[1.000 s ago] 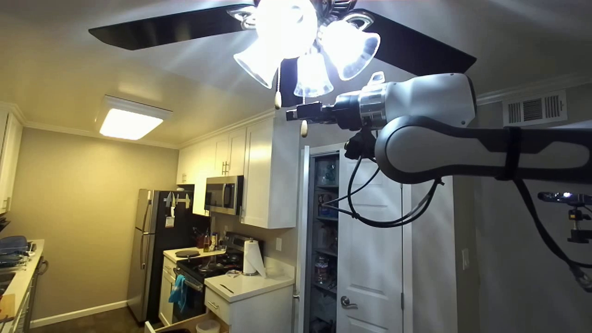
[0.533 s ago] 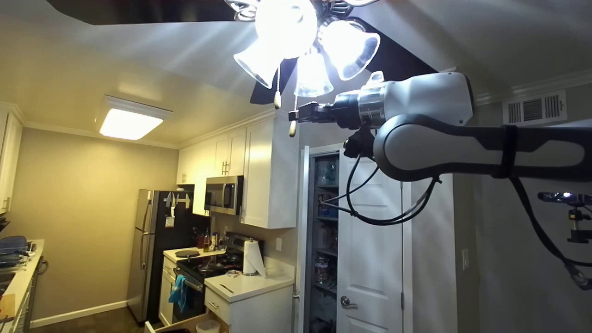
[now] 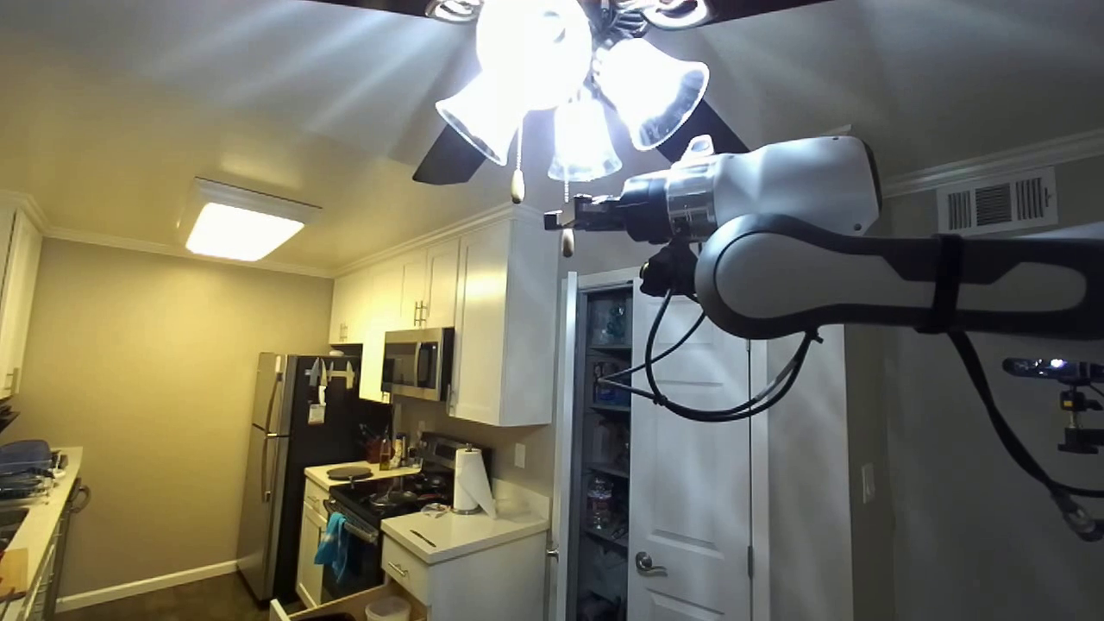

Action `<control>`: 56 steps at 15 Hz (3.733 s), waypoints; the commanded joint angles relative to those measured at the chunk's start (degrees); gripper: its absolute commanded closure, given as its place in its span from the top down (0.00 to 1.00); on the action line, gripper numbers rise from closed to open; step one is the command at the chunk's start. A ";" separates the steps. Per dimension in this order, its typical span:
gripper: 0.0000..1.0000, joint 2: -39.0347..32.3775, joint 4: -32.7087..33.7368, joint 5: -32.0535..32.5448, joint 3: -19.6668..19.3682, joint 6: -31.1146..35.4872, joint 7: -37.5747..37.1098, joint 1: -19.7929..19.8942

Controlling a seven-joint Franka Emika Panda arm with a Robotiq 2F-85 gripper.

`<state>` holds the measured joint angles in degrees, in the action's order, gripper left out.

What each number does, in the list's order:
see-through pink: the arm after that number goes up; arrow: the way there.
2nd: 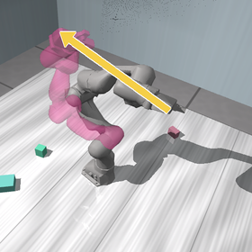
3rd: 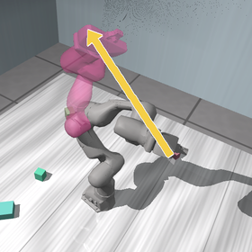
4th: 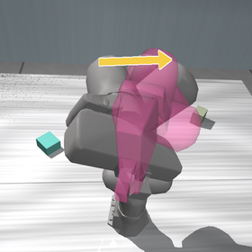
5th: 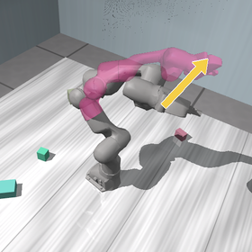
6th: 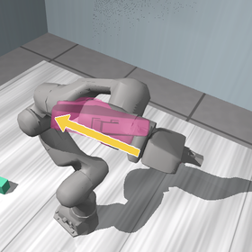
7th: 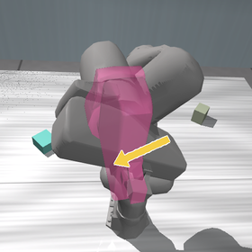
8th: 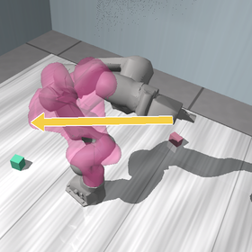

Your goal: Turn off the light

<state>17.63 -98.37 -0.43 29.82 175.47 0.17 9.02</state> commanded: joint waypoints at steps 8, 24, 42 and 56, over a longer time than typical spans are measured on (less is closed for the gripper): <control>0.64 -0.56 1.68 0.52 -8.91 -15.46 -2.12 -12.75; 1.00 -1.61 4.43 6.00 -11.44 -15.45 -7.82 -12.94; 0.53 -6.83 10.17 11.75 -8.40 -13.21 -14.41 -8.77; 0.04 -6.02 8.33 11.47 -10.58 -13.25 -13.71 -10.77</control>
<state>11.57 -89.25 9.45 20.63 161.46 -12.11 -0.50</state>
